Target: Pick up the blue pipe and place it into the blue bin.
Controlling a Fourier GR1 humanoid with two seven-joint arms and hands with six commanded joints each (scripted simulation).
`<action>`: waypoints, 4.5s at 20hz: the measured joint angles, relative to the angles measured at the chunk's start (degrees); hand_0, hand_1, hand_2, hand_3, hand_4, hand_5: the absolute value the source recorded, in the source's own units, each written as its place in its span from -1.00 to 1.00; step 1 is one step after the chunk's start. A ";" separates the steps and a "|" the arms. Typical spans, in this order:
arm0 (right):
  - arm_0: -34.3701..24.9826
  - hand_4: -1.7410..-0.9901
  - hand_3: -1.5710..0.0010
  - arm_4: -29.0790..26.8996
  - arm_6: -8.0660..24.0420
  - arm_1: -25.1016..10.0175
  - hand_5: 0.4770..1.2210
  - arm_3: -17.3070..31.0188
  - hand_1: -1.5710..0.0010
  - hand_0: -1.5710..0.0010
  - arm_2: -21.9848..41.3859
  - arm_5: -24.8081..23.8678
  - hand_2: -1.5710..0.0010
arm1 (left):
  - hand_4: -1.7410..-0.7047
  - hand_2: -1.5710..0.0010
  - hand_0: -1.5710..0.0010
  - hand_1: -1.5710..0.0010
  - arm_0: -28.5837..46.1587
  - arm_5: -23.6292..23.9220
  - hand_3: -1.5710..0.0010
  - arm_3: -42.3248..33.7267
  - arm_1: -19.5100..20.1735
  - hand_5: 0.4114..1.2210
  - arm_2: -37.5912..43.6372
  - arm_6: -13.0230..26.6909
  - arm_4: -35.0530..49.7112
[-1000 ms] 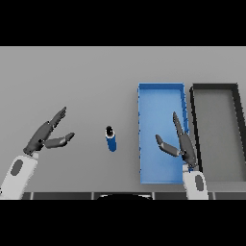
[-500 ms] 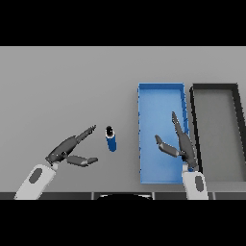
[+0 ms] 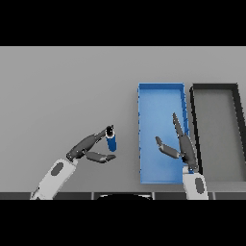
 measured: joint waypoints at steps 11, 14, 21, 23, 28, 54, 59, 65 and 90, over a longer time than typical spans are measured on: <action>-0.35 0.45 1.00 -1.05 0.04 -0.57 -0.66 0.99 1.00 1.00 -1.35 0.11 1.00 | -0.18 0.54 0.87 0.66 -5.49 0.82 0.72 8.93 -8.74 -0.41 0.18 -3.62 -0.12; 0.37 0.45 1.00 -1.11 0.17 -0.22 -0.66 0.52 1.00 1.00 -1.06 0.15 1.00 | -0.49 -0.15 0.09 -0.09 -4.27 1.39 -0.12 8.34 -10.27 0.28 0.52 -3.15 1.61; -0.32 0.46 1.00 -1.69 -0.21 -0.05 -0.67 1.32 1.00 1.00 -1.17 0.57 1.00 | -0.88 -0.82 -0.77 -0.81 -3.45 2.88 -0.72 8.46 -10.51 0.85 -2.52 -8.45 -1.61; -0.11 0.47 1.00 -1.70 -0.14 -0.22 -0.66 0.66 1.00 1.00 -1.26 0.46 1.00 | -0.92 -0.89 -0.85 -0.88 -3.56 3.69 -0.79 7.49 -10.73 0.90 -2.19 -9.01 -1.34; -0.26 0.52 1.00 -0.62 -0.04 -0.53 -0.66 0.87 1.00 1.00 -1.17 -0.02 1.00 | -0.98 -0.96 -0.95 -0.96 -4.86 4.54 -0.86 0.91 -11.80 0.97 -1.91 -9.00 0.83; -10.25 0.16 1.00 -29.31 10.68 -14.33 -0.93 -14.22 1.00 1.00 0.98 22.56 1.00 | -1.00 -1.00 -1.00 -1.00 -7.17 4.04 -0.89 -5.53 -11.49 1.00 -3.70 0.14 -0.38; -18.85 0.19 1.00 -27.80 14.98 -13.93 -0.88 -13.33 1.00 1.00 6.32 25.86 1.00 | -1.00 -1.00 -1.00 -1.00 -7.78 3.50 -0.89 -4.93 -11.31 1.00 -3.31 0.76 -0.29; -26.03 0.37 1.00 -27.72 20.16 -10.20 -0.85 -11.14 1.00 1.00 11.93 27.67 1.00 | -1.00 -1.00 -1.00 -1.00 -6.84 1.66 -0.95 -5.59 -11.34 1.00 -4.06 -2.02 0.33; -37.65 -0.31 -0.95 -30.55 10.87 -5.55 0.89 -0.39 -0.96 -0.96 19.52 28.12 -0.96 | -0.60 -0.24 -0.47 -0.38 -5.72 -1.10 -0.36 -6.31 -12.30 1.00 -0.29 2.70 -2.04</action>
